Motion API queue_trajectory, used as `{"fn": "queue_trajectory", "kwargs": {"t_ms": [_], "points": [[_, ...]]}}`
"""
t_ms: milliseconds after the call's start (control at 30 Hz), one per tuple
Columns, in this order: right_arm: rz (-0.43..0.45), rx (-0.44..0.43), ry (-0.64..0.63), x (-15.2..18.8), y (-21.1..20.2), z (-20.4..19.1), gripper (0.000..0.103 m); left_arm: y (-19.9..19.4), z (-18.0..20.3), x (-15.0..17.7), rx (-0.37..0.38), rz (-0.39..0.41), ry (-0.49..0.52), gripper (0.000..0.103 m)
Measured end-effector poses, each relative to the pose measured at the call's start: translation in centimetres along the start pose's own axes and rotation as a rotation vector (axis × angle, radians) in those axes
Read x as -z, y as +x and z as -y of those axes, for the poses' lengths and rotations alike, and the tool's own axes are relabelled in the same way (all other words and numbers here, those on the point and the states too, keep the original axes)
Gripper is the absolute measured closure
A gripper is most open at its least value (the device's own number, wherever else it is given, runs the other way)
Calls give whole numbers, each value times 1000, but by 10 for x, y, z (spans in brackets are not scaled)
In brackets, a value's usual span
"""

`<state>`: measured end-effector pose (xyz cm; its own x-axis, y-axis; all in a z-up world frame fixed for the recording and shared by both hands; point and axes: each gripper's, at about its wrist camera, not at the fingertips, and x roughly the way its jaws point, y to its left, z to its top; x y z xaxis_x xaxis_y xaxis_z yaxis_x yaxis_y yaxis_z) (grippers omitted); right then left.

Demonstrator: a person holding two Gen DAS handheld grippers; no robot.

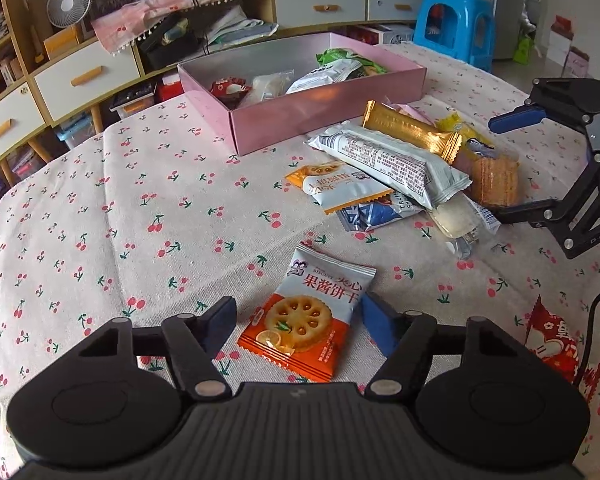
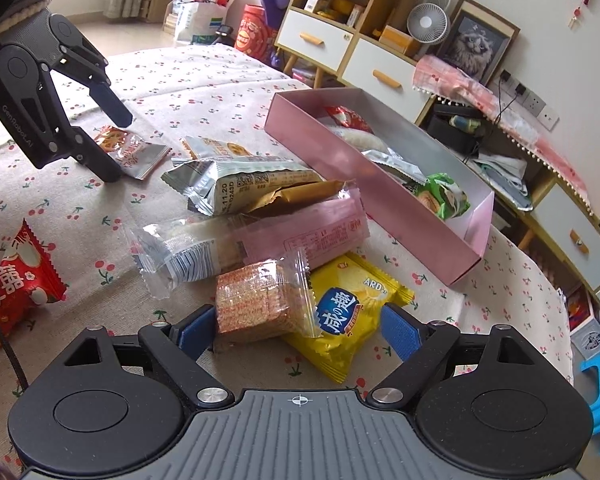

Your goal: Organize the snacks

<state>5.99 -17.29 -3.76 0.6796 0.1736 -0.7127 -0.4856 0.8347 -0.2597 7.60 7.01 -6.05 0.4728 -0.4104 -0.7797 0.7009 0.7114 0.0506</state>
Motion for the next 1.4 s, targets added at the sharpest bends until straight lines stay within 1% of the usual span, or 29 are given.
{"fn": "queue_trajectory", "kwargs": {"t_ms": [33, 100, 200, 300, 333, 400, 467, 500, 533, 567, 600, 633, 700, 800, 933, 1167, 1300, 1400], "points": [[1, -2, 3, 0, 0, 0, 15, 0, 0, -1, 8, -6, -6, 45], [4, -11, 9, -1, 0, 0, 15, 0, 0, -2, 13, -14, -11, 50], [10, -35, 15, -3, -2, -2, 16, 0, -1, -3, 12, -29, -31, 52], [15, -71, 25, -5, -4, -4, 19, -1, -1, -4, 3, -32, -41, 57], [13, -74, 23, -6, -4, -6, 21, -1, -1, -4, -1, -33, -43, 58], [2, -71, 17, -5, -1, -8, 29, -1, -1, -4, -7, -35, -50, 58], [3, -71, 21, -5, -1, -7, 32, -1, -2, -5, -9, -36, -56, 58], [1, -70, 27, -5, 0, -6, 37, -1, -1, -5, -9, -36, -56, 59], [2, -66, 33, -6, -1, -5, 40, -1, -1, -5, -10, -35, -56, 59], [3, -64, 37, -7, -1, -4, 47, -1, -1, -5, -12, -33, -58, 60], [2, -70, 43, -7, -2, -3, 52, -2, -2, -5, -14, -32, -59, 61], [2, -75, 48, -8, -2, -2, 53, -2, -2, -5, -15, -32, -62, 62], [0, -84, 67, -10, -3, 0, 59, -1, -2, -6, -17, -34, -67, 62], [-3, -111, 106, -11, -3, 5, 61, -1, -3, -7, -13, -38, -76, 63], [-9, -134, 157, -12, -4, 12, 62, -3, -7, -8, -1, -35, -117, 64], [5, -146, 214, -17, -10, 19, 62, -10, -18, -14, 14, 0, -205, 65], [22, -159, 284, -22, -14, 30, 62, -13, -25, -19, 13, 15, -264, 65], [31, -159, 360, -27, -16, 42, 62, -14, -31, -24, 2, 22, -307, 65]]}}
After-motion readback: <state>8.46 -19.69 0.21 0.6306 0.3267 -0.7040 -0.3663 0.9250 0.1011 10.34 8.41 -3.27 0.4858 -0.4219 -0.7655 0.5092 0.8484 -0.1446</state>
